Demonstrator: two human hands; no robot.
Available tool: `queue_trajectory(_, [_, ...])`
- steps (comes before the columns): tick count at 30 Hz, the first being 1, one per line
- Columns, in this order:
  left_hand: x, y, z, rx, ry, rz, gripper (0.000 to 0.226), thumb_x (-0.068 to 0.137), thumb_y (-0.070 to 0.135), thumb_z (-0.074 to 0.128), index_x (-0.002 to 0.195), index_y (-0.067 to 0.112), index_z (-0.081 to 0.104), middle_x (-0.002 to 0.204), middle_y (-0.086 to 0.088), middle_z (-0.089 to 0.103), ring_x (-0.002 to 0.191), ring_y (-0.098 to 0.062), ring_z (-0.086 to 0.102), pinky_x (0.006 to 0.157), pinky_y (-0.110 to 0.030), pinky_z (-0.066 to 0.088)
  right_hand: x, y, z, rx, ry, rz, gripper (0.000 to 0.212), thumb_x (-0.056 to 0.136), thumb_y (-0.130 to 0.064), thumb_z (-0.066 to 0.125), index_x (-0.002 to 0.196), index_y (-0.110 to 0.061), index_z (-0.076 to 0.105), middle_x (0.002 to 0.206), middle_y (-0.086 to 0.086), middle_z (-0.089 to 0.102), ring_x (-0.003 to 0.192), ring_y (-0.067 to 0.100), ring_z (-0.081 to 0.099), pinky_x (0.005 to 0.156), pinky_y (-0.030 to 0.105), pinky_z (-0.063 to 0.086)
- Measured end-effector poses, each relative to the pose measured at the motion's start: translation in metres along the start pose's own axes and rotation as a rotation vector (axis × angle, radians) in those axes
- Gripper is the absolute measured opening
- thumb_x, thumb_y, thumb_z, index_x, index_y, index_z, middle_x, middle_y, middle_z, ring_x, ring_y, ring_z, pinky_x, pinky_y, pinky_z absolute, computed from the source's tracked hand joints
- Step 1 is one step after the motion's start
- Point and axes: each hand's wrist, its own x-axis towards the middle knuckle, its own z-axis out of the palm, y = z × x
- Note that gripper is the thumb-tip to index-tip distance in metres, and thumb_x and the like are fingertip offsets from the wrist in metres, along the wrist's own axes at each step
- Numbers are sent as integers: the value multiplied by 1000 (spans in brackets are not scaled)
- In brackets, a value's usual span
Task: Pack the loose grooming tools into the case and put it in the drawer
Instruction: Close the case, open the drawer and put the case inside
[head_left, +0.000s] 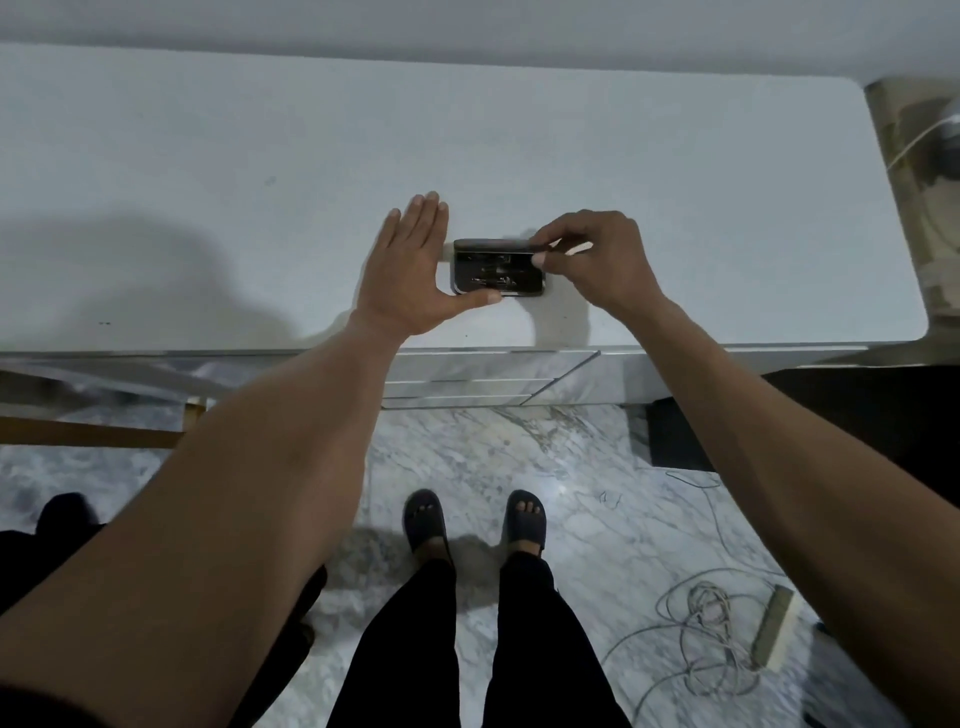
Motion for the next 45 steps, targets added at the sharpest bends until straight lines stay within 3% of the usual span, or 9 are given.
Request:
queue_trajectory(7, [0, -2, 0, 0, -38, 13, 136, 74, 103, 30, 166, 3, 13, 176, -12, 8, 163, -24, 4, 133, -44, 1, -22, 14, 28, -358, 25, -117, 21, 73, -7, 78, 92, -17, 77, 101, 2, 68, 86, 19, 66, 79, 28, 53])
queue_trajectory(12, [1, -3, 0, -15, -43, 19, 139, 72, 105, 26, 166, 4, 11, 176, -12, 6, 163, -24, 3, 133, -44, 1, -30, 14, 39, -419, 78, -108, 20, 79, -4, 69, 96, -12, 75, 106, 4, 67, 94, 24, 64, 80, 36, 54])
queue_trajectory(19, [-7, 1, 1, -82, 10, 89, 119, 86, 91, 32, 166, 4, 17, 175, -13, 12, 163, -26, 7, 133, -46, 6, -33, -6, 41, -650, 40, -71, 26, 81, -14, 64, 106, -16, 67, 109, 3, 62, 104, 25, 54, 71, 39, 53])
queue_trajectory(23, [-23, 16, 8, -163, 141, 159, 93, 100, 66, 46, 163, 1, 25, 172, -18, 19, 161, -32, 15, 131, -51, 17, -39, -6, 45, -626, 62, -85, 49, 88, -19, 63, 136, -12, 54, 136, 7, 57, 125, 26, 52, 94, 42, 54])
queue_trajectory(27, [-49, 40, 27, -171, 180, 192, 75, 107, 46, 43, 162, -1, 26, 172, -19, 22, 161, -34, 17, 129, -53, 24, -52, 7, 58, -638, 14, -108, 58, 97, -13, 49, 151, 0, 31, 158, 17, 32, 145, 32, 33, 108, 43, 42])
queue_trajectory(33, [-54, 44, 38, -67, 215, 174, 70, 111, 45, 32, 161, -3, 29, 171, -21, 24, 160, -33, 19, 129, -49, 25, -60, 18, 79, -660, -18, -77, 58, 105, -23, 31, 155, 1, 13, 164, 18, 11, 152, 33, 13, 121, 48, 21])
queue_trajectory(40, [-54, 44, 39, -69, 177, 164, 69, 110, 44, 34, 162, -2, 27, 171, -20, 22, 161, -33, 17, 130, -48, 22, -60, 15, 78, -691, -50, -50, 59, 105, -24, 29, 156, -1, 10, 164, 16, 8, 152, 32, 10, 122, 46, 18])
queue_trajectory(45, [-63, 44, 22, -170, 74, 126, 76, 107, 49, 26, 164, 0, 20, 173, -19, 14, 162, -32, 9, 132, -49, 12, -59, 0, 65, -759, -109, -53, 65, 102, -27, 41, 155, -1, 12, 164, 16, 9, 152, 32, 10, 122, 48, 20])
